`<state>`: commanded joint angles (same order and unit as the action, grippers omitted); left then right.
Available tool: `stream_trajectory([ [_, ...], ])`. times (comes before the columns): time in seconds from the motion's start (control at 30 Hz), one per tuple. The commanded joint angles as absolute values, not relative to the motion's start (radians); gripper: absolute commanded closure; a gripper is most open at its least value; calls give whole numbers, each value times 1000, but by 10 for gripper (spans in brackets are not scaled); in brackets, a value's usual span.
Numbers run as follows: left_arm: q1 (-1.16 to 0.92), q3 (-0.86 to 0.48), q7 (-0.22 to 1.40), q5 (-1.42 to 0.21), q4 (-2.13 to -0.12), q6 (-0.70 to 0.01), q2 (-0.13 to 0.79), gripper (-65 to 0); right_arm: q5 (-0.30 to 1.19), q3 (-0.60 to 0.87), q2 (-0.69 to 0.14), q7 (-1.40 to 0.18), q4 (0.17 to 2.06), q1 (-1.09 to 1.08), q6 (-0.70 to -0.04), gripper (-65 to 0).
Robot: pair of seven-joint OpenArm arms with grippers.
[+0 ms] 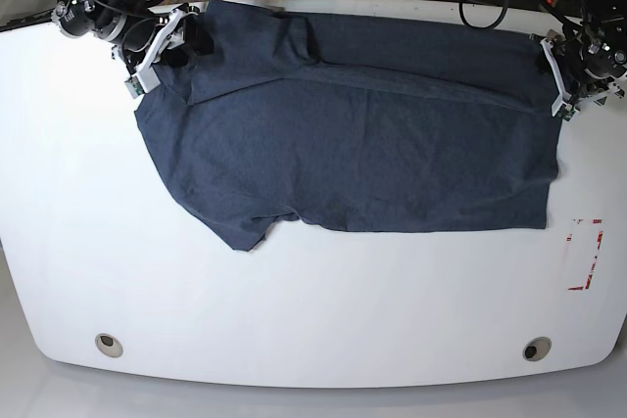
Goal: Fold the T-shirt properly
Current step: 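Drag the shirt edge with both grippers away from the table center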
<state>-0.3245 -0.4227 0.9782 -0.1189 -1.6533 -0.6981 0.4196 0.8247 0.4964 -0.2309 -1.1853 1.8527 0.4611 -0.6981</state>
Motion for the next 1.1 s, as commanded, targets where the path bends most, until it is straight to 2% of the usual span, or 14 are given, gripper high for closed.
stream_trajectory([
  [0.33, -325, -421, 978, -120, -1655, -698, 417, -365, 820, 464, -216, -1185, 1851, 476, -698, -328],
  [0.57, -323, -421, 978, -120, -1655, -698, 417, -365, 708, 461, -159, -1185, 1851, 473, -698, -328],
  [0.73, -323, -421, 978, -120, -1655, -698, 417, -365, 733, 443, -154, -1187, 1859, 478, -698, -319],
  [0.93, -323, -421, 978, -120, -1655, -698, 417, -365, 782, 407, -157, -1187, 1856, 478, -698, -189],
  [1.1, -323, -421, 978, -120, -1655, -698, 417, -365, 783, 407, -157, -1187, 1859, 473, -698, -41],
])
